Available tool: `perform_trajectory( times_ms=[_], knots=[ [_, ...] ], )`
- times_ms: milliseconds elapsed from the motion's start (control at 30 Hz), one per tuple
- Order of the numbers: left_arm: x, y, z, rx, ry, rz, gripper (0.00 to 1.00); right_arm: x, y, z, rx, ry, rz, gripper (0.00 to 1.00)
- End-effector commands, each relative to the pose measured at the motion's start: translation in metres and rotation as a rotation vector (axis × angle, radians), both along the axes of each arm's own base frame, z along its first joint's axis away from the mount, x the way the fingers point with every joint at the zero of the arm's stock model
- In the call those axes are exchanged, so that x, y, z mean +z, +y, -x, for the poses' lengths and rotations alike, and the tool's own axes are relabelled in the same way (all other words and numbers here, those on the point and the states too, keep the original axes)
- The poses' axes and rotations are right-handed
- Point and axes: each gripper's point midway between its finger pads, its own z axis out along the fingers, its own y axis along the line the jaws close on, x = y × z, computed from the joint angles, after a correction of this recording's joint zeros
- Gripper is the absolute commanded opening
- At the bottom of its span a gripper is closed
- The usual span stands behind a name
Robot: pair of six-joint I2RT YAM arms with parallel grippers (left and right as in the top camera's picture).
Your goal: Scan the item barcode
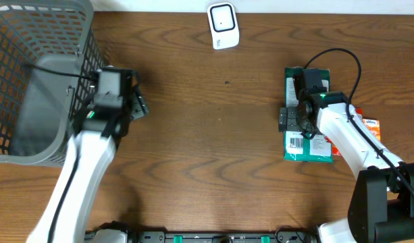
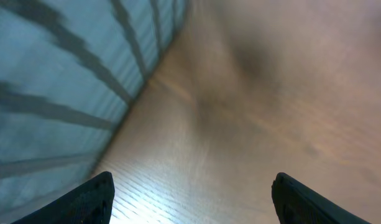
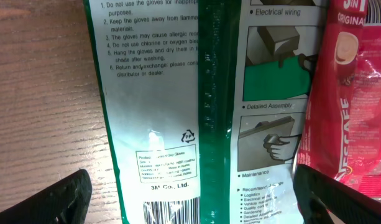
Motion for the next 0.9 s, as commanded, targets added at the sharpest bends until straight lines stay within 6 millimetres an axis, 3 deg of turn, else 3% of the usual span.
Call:
perform_trajectory(
  times_ms=[0,100,167,267,367,600,733,867],
  knots=[
    [0.065,0.014,0.025,0.018,-0.203,-0.037,0.82,0.0,-0.002,0.001,0.004,0.0,0.001,0.99],
    [0.119,0.023,0.057,0.035,-0.392,-0.046,0.82,0.0,-0.001,0.001,0.005,0.0,0.001,0.99],
    [0.143,0.032,0.078,0.069,-0.485,-0.063,0.82,0.0,-0.001,0.001,0.005,0.0,0.001,0.99],
    [0.167,0.037,0.108,0.08,-0.594,-0.049,0.82,0.0,-0.001,0.001,0.005,0.0,0.001,0.99],
    [0.176,0.041,0.137,0.089,-0.656,-0.039,0.82,0.0,-0.001,0.001,0.004,0.0,0.001,0.99],
    [0.162,0.054,0.204,0.128,-0.732,-0.036,0.82,0.0,-0.001,0.001,0.005,0.0,0.001,0.99],
    [0.145,0.052,0.219,0.124,-0.776,-0.022,0.82,0.0,-0.001,0.001,0.005,0.0,0.001,0.99],
    [0.121,0.053,0.22,0.166,-0.804,0.03,0.82,0.0,-0.001,0.001,0.005,0.0,0.001,0.99]
  ],
)
